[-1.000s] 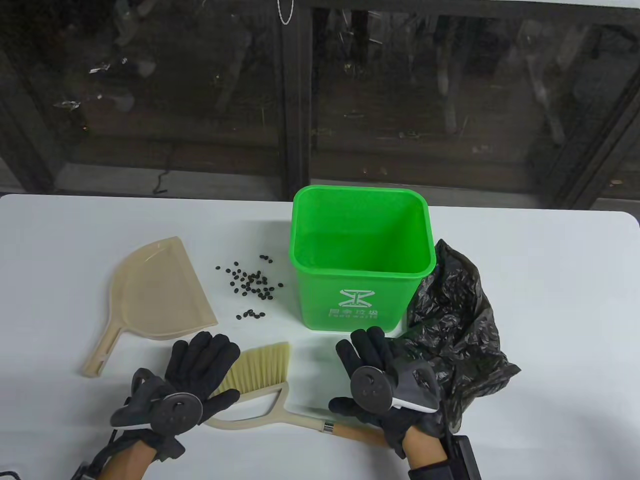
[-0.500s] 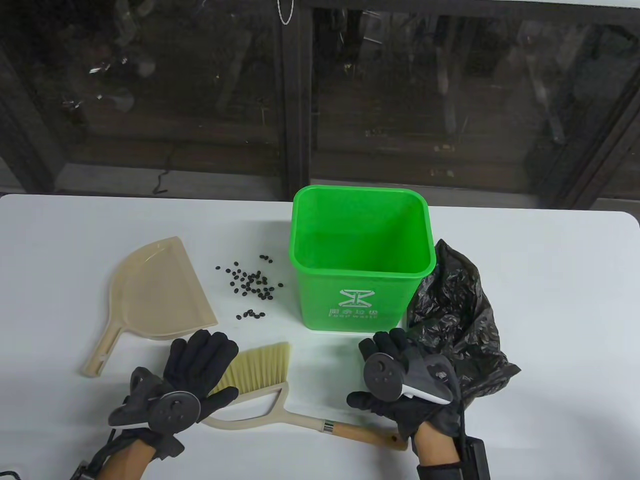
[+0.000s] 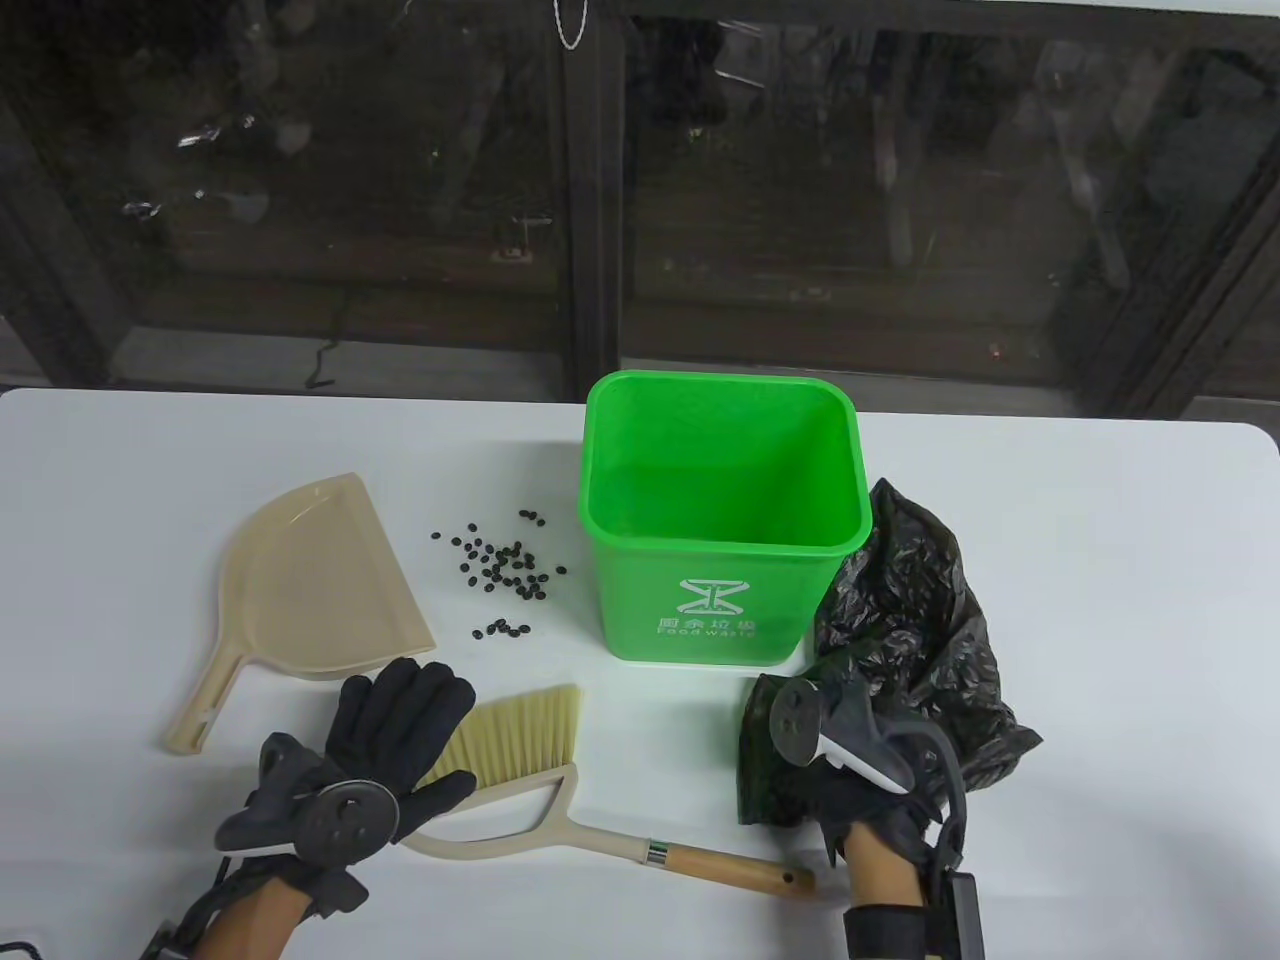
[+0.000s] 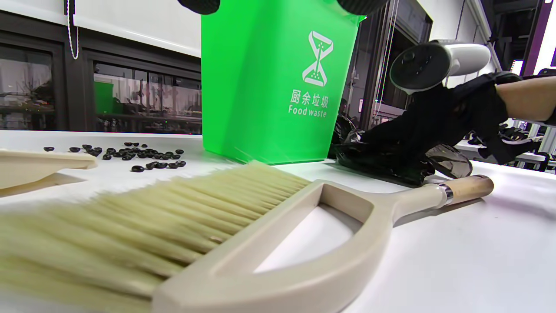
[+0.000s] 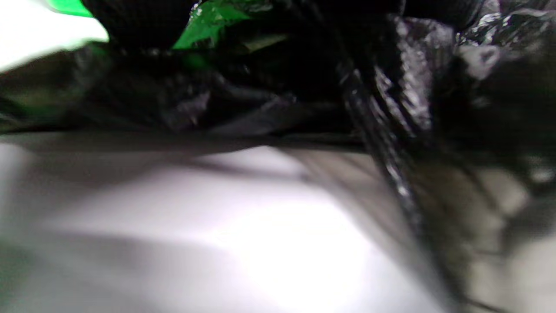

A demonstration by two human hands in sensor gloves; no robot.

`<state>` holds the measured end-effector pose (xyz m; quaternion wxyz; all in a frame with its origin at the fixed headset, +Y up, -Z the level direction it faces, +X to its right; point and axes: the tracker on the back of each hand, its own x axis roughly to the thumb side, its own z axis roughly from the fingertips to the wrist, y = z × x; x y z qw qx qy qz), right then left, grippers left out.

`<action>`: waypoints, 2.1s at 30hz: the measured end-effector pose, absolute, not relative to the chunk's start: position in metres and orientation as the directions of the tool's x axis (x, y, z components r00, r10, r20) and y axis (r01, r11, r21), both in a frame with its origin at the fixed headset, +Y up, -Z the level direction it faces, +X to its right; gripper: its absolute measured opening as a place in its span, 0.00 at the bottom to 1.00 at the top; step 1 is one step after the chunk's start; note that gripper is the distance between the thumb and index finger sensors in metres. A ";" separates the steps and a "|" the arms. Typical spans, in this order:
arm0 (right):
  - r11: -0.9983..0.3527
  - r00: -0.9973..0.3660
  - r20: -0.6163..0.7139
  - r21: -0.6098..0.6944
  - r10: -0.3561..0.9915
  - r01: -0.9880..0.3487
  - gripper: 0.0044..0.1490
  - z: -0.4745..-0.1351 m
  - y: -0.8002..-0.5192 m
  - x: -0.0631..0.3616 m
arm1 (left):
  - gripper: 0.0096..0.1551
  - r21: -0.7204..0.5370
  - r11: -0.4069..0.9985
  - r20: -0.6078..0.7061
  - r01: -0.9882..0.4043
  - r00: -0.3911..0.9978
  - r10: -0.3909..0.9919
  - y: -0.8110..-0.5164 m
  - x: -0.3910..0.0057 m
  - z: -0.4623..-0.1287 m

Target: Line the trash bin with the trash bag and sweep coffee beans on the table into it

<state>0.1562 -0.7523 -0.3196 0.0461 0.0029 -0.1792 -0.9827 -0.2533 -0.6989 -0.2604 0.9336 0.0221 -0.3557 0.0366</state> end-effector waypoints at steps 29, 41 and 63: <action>-0.920 -0.894 0.248 -0.020 0.374 -0.391 0.25 -0.303 -0.652 0.078 | 0.45 0.088 0.978 0.642 -0.189 0.761 0.089 -0.668 -0.219 -0.277; -0.871 -0.824 0.453 -0.178 0.341 -0.458 0.25 -0.302 -0.598 -0.010 | 0.47 0.047 0.834 0.644 -0.550 0.655 0.396 -0.630 -0.199 -0.294; -0.806 -0.780 0.474 -0.212 0.409 -0.552 0.28 -0.306 -0.593 0.023 | 0.22 0.282 0.703 0.551 -0.653 0.710 0.439 -0.614 -0.256 -0.296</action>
